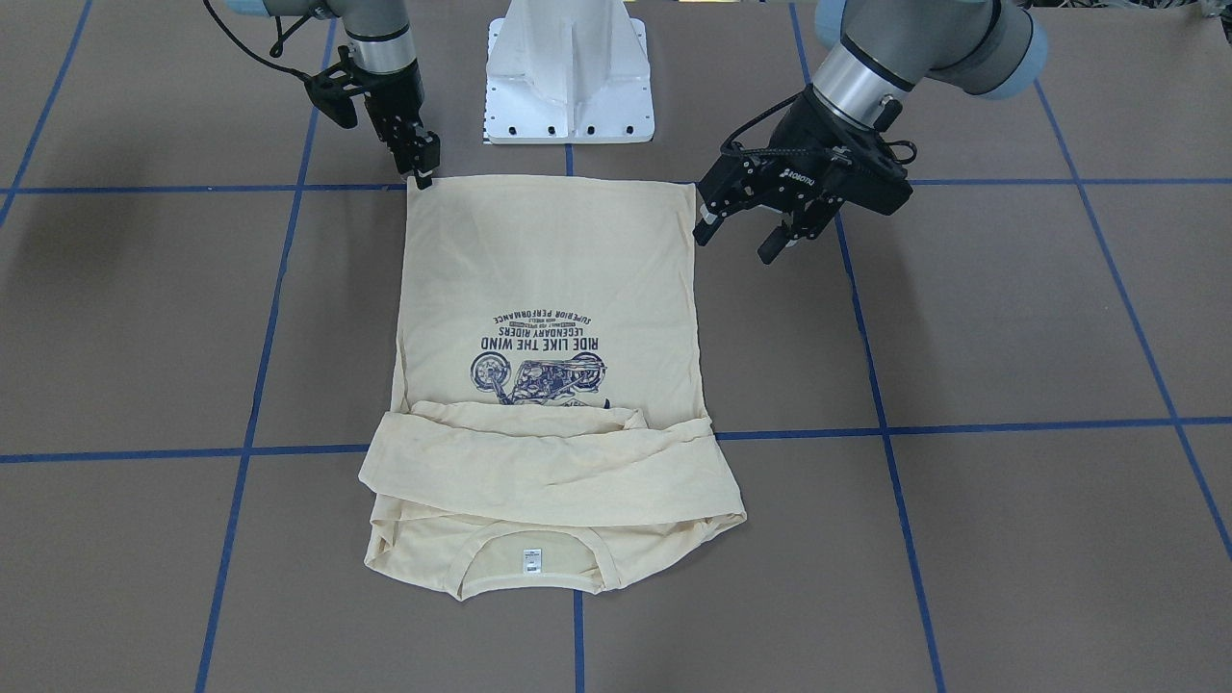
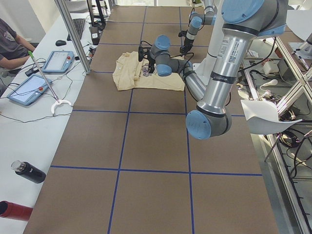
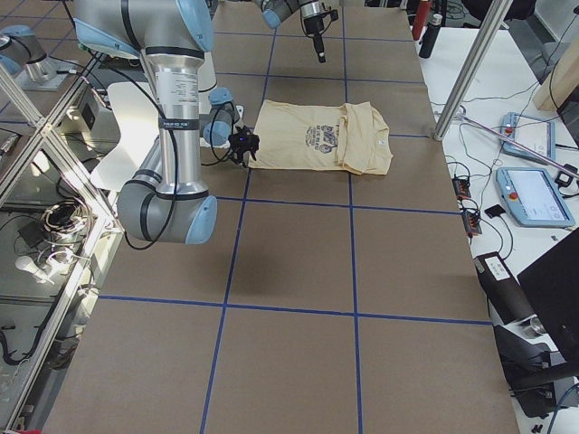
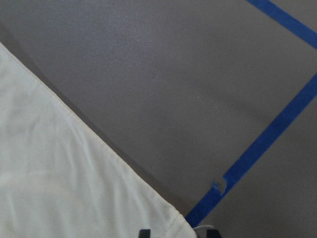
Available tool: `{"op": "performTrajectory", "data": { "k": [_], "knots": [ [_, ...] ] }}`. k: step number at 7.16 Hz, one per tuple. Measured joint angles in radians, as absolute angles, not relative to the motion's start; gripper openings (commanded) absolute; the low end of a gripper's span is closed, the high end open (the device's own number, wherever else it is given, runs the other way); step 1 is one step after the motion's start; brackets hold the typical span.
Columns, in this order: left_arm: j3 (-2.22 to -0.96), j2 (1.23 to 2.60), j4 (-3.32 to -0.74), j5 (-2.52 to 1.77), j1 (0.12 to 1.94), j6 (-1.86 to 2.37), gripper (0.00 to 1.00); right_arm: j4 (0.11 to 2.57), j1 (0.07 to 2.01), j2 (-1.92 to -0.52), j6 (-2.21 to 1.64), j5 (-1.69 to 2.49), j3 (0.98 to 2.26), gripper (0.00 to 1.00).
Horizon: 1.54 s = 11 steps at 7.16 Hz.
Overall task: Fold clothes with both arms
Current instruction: 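Grasp the near hem corners with both grippers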
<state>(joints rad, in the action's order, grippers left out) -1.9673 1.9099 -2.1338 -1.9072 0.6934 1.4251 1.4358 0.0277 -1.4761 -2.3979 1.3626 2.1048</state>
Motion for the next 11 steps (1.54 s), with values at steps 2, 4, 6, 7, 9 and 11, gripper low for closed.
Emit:
{"op": "performTrajectory", "data": {
  "k": [2,4,6,7,9,11],
  "knots": [
    [-1.97,1.903,-2.134,-1.907,0.693,1.425,0.95,1.448,0.029,-1.476,-2.398,1.362,2.108,0.0],
    [-1.972,1.898,-2.134,-1.905,0.693,1.432,0.95,1.455,0.03,-1.476,-2.398,1.362,2.111,0.0],
    [-1.978,1.896,-2.137,-1.892,0.688,1.469,1.0,1.463,0.03,-1.479,-2.399,1.368,2.135,0.0],
    [-1.998,1.868,-2.138,-1.882,0.682,1.518,0.99,1.479,0.03,-1.478,-2.402,1.378,2.157,0.0],
    [-2.062,1.736,-2.14,-1.875,0.627,1.596,0.93,1.501,0.029,-1.474,-2.412,1.399,2.193,0.0],
    [-2.09,1.649,-2.139,-1.785,0.466,1.702,0.86,1.504,0.032,-1.475,-2.414,1.424,2.223,0.0]
  ]
}}
